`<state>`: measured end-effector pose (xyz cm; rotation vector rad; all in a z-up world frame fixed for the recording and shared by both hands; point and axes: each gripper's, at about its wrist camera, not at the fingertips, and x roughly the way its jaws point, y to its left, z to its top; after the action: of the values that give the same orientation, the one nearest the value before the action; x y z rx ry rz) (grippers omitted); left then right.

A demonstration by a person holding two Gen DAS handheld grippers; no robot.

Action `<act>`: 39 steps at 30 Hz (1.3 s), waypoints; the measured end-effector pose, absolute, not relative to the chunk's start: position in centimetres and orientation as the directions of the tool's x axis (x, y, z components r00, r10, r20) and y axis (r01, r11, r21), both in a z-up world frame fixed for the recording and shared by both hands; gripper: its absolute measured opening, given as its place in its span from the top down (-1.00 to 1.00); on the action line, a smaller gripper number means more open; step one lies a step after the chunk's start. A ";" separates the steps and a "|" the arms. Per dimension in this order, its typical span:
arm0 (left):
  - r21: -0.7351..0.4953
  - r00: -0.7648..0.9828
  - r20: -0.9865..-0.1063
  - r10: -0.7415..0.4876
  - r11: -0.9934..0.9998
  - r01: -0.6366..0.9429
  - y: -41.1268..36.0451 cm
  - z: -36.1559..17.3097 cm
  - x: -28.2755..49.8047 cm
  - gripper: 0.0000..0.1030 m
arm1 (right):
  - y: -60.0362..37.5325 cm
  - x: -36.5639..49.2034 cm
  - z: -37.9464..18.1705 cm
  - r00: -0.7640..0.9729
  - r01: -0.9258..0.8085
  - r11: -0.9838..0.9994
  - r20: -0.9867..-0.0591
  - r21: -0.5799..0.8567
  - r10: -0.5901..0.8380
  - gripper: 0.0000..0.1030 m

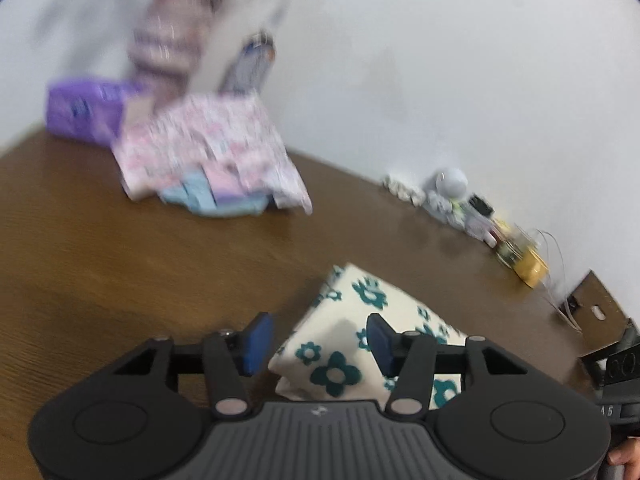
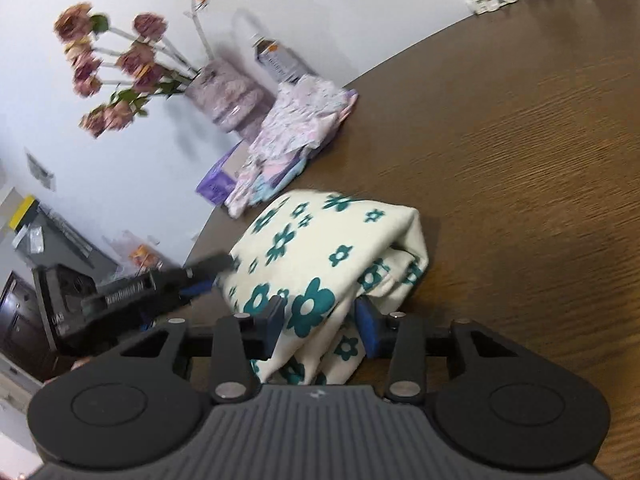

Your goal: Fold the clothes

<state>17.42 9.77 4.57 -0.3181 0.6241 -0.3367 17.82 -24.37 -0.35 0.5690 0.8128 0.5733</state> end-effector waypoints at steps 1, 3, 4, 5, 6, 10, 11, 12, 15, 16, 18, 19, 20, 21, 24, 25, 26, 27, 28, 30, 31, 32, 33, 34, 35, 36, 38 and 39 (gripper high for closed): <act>-0.372 0.767 -0.501 -0.401 0.900 0.227 9.7 5.0 16.5 -0.01 | -23.7 17.8 -0.4 0.549 -0.262 0.706 -0.500 0.658 0.670 0.22; -0.328 0.764 -0.495 -0.413 0.903 0.276 9.0 5.4 14.3 -0.02 | -22.4 17.8 -0.5 0.532 -0.287 0.700 -0.499 0.653 0.684 0.22; -0.297 0.758 -0.505 -0.413 0.908 0.297 8.5 5.3 13.3 -0.02 | -21.7 17.9 -0.4 0.525 -0.300 0.698 -0.498 0.650 0.690 0.22; -0.264 0.751 -0.519 -0.409 0.912 0.314 8.0 5.1 12.2 -0.03 | -21.1 17.9 -0.4 0.516 -0.312 0.694 -0.497 0.649 0.697 0.22; -0.230 0.745 -0.532 -0.403 0.915 0.331 7.5 4.9 11.1 -0.03 | -20.5 18.0 -0.4 0.508 -0.325 0.690 -0.496 0.647 0.704 0.22; -0.145 0.735 -0.575 -0.360 0.929 0.341 5.6 3.7 8.2 -0.03 | -20.2 16.7 0.3 0.510 -0.373 0.692 -0.486 0.618 0.710 0.18; -0.131 0.737 -0.580 -0.346 0.933 0.336 5.1 3.4 7.8 -0.03 | -20.4 16.2 0.6 0.514 -0.385 0.694 -0.483 0.609 0.709 0.18; -0.110 0.745 -0.582 -0.328 0.939 0.327 4.6 3.2 7.7 -0.02 | -20.6 15.7 0.8 0.518 -0.396 0.696 -0.480 0.599 0.708 0.19; -0.083 0.763 -0.577 -0.291 0.951 0.299 3.4 3.0 8.0 0.09 | -21.8 14.2 1.5 0.571 -0.420 0.756 -0.501 0.502 0.650 0.19; -0.084 0.766 -0.575 -0.287 0.952 0.293 3.2 3.0 8.2 0.23 | -22.4 13.6 1.7 0.597 -0.422 0.784 -0.511 0.454 0.618 0.19; -0.082 0.767 -0.577 -0.281 0.954 0.288 2.6 2.8 8.8 0.33 | -22.9 13.7 1.6 0.648 -0.397 0.847 -0.545 0.354 0.532 0.19; -0.070 0.770 -0.580 -0.266 0.958 0.278 2.3 2.7 8.9 0.33 | -23.0 14.0 1.5 0.656 -0.395 0.860 -0.557 0.322 0.510 0.19; -0.058 0.774 -0.582 -0.249 0.962 0.266 2.0 2.5 9.0 0.39 | -22.9 14.6 1.3 0.653 -0.399 0.864 -0.567 0.307 0.503 0.19; -0.052 0.779 -0.581 -0.236 0.966 0.254 1.8 2.3 9.0 0.42 | -22.7 15.3 1.1 0.648 -0.403 0.866 -0.577 0.295 0.497 0.19; -0.065 0.789 -0.573 -0.223 0.972 0.227 1.9 2.1 9.1 0.50 | -21.8 16.9 0.8 0.618 -0.453 0.851 -0.593 0.267 0.516 0.22; -0.074 0.790 -0.571 -0.224 0.972 0.222 2.2 2.1 9.1 0.55 | -21.4 17.2 0.7 0.617 -0.464 0.851 -0.599 0.248 0.511 0.30; -0.083 0.791 -0.569 -0.226 0.972 0.219 2.5 2.1 9.1 0.57 | -21.1 17.2 0.7 0.618 -0.475 0.849 -0.598 0.232 0.510 0.37; -0.087 0.791 -0.567 -0.227 0.972 0.217 2.8 2.1 9.1 0.57 | -20.8 17.1 0.7 0.617 -0.493 0.841 -0.591 0.226 0.520 0.61; -0.089 0.792 -0.567 -0.227 0.973 0.215 3.1 2.1 9.1 0.58 | -20.3 16.8 0.8 0.624 -0.505 0.838 -0.584 0.205 0.519 0.74; -0.096 0.794 -0.565 -0.226 0.973 0.209 3.7 2.0 9.0 0.58 | -19.4 16.1 1.1 0.640 -0.528 0.835 -0.572 0.158 0.513 0.83; -0.104 0.794 -0.563 -0.228 0.973 0.206 4.2 1.9 8.9 0.61 | -18.9 15.7 1.1 0.649 -0.532 0.837 -0.573 0.129 0.501 0.87; -0.119 0.794 -0.562 -0.231 0.973 0.199 4.7 1.9 8.9 0.65 | -18.4 15.3 1.1 0.657 -0.534 0.839 -0.575 0.100 0.487 0.91; -0.141 0.793 -0.560 -0.239 0.971 0.192 5.2 1.8 9.0 0.66 | -17.9 14.9 1.2 0.666 -0.536 0.841 -0.577 0.071 0.473 0.97; -0.164 0.792 -0.558 -0.248 0.969 0.187 5.7 1.8 9.0 0.68 | -17.4 14.4 1.2 0.675 -0.537 0.842 -0.578 0.042 0.459 0.97; -0.180 0.791 -0.556 -0.254 0.966 0.183 6.0 1.7 9.0 0.68 | -16.9 14.0 1.2 0.684 -0.538 0.843 -0.578 0.013 0.445 0.97; -0.190 0.791 -0.554 -0.258 0.965 0.181 6.3 1.7 8.9 0.68 | -16.4 13.6 1.2 0.692 -0.539 0.842 -0.578 -0.016 0.432 0.97; -0.196 0.797 -0.547 -0.257 0.965 0.177 6.4 1.8 8.7 0.61 | -15.7 12.9 1.3 0.708 -0.531 0.846 -0.576 -0.052 0.410 0.91; -0.191 0.801 -0.542 -0.253 0.966 0.176 6.3 1.9 8.6 0.59 | -15.8 12.8 1.3 0.716 -0.520 0.853 -0.569 -0.050 0.403 0.84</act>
<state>8.56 6.33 1.87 -0.1335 0.5991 -0.2311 12.77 -15.77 1.35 -0.2130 0.5775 0.5151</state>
